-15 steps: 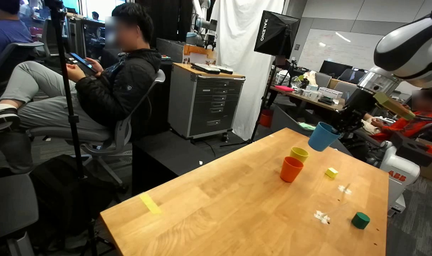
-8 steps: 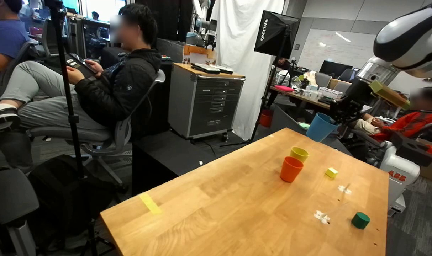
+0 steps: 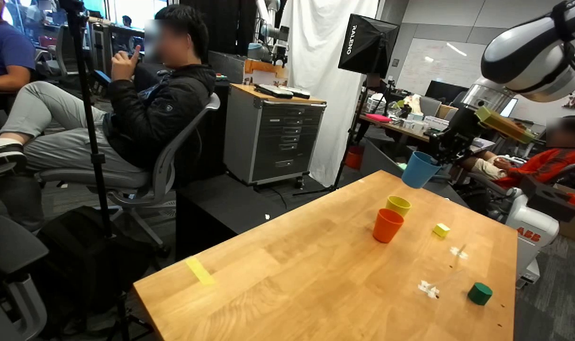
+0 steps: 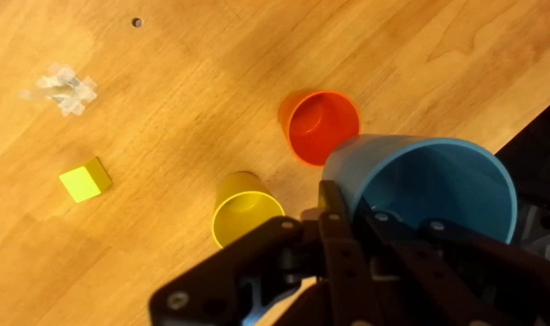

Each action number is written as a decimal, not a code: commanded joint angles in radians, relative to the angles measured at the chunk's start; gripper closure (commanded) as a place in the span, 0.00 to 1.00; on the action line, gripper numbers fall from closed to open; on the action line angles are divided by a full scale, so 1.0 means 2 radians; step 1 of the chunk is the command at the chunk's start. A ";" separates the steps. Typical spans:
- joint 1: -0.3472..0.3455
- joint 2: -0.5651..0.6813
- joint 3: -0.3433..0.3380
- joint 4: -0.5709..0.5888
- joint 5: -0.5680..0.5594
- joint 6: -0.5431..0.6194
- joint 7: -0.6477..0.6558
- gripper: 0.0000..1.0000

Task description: Stack the cups into the orange cup

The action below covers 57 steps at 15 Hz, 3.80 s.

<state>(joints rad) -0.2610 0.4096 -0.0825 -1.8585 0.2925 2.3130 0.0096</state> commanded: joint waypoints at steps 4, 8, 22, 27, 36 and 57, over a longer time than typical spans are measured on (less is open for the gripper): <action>0.012 0.056 -0.005 0.058 -0.011 -0.029 0.021 0.95; 0.022 0.077 -0.004 0.064 -0.016 -0.028 0.024 0.95; 0.023 0.122 -0.012 0.094 -0.022 -0.026 0.037 0.95; 0.023 0.139 -0.012 0.109 -0.027 -0.025 0.039 0.95; 0.025 0.169 -0.009 0.134 -0.037 -0.029 0.037 0.95; 0.020 0.142 -0.005 0.101 -0.036 -0.009 0.020 0.14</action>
<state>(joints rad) -0.2057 0.7523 -0.0979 -1.6229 0.2195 2.2863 0.0603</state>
